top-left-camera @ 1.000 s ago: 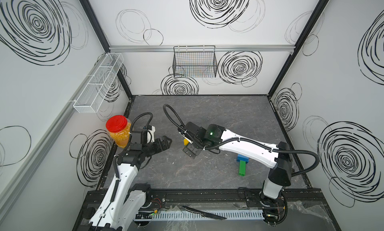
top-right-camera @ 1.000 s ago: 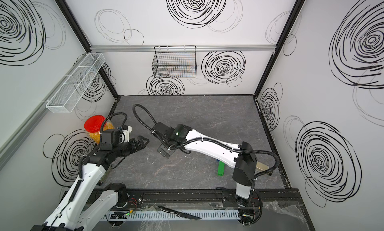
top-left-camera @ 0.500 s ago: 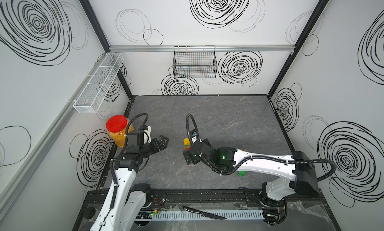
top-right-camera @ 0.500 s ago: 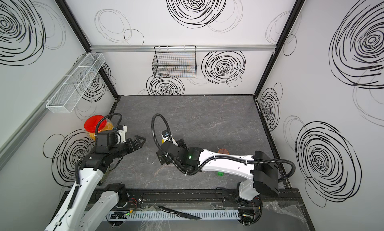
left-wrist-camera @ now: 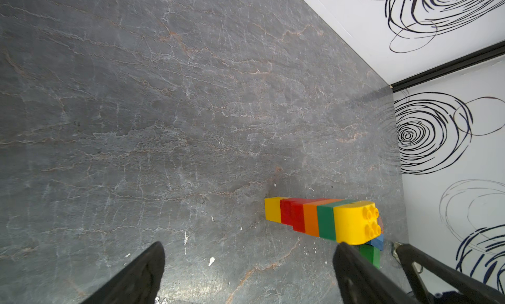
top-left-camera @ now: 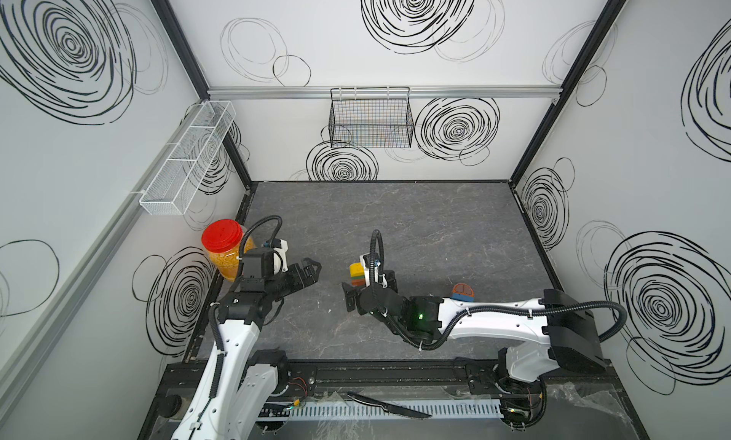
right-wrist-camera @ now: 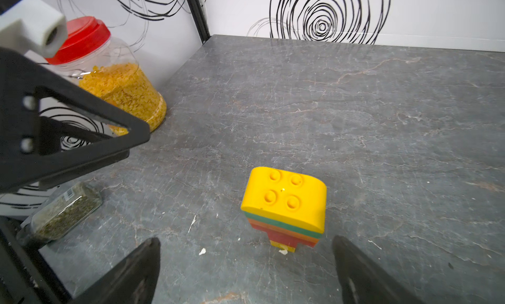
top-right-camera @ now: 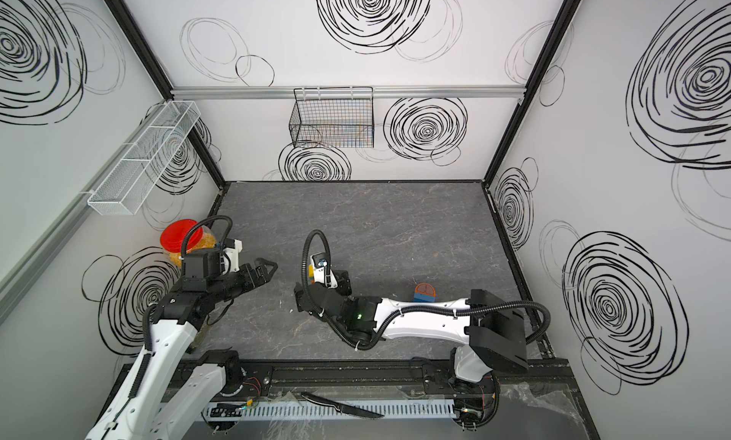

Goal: Assemble an ice cream with lego
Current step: Adjust the lego brick at the center of the board.

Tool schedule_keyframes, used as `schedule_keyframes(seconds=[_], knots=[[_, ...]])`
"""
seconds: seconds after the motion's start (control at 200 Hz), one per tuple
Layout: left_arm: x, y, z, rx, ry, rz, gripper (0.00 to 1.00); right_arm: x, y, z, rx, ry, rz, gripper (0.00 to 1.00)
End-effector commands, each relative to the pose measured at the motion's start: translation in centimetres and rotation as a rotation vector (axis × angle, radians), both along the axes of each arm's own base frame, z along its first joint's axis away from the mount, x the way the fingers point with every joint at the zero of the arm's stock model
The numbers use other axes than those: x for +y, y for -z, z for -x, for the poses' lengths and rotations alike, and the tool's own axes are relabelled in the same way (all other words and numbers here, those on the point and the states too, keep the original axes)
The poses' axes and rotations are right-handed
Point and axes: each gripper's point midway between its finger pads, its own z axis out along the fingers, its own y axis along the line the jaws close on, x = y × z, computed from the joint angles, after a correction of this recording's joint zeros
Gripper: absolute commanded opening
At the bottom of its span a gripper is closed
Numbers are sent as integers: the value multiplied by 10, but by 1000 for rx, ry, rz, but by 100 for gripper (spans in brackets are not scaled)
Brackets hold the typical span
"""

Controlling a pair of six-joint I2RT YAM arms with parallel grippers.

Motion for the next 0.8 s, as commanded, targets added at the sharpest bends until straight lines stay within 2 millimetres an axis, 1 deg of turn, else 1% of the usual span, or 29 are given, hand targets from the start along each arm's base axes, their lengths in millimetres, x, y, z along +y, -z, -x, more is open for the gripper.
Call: schedule_keyframes(seconds=[0.0, 0.195, 0.355, 0.56, 0.796], knots=[[-3, -8, -3, -27, 17, 0, 99, -4, 4, -12, -18, 63, -35, 100], [-2, -5, 1, -25, 14, -5, 99, 1, 16, -16, -20, 61, 5, 100], [-4, -4, 2, -22, 22, 2, 99, -6, 29, -23, -12, 92, 9, 100], [-8, -5, 2, -24, 36, 11, 99, -3, 33, -28, -28, 74, 0, 100], [-11, -5, 2, -26, 47, 18, 99, -2, 38, -34, -40, 82, -1, 97]])
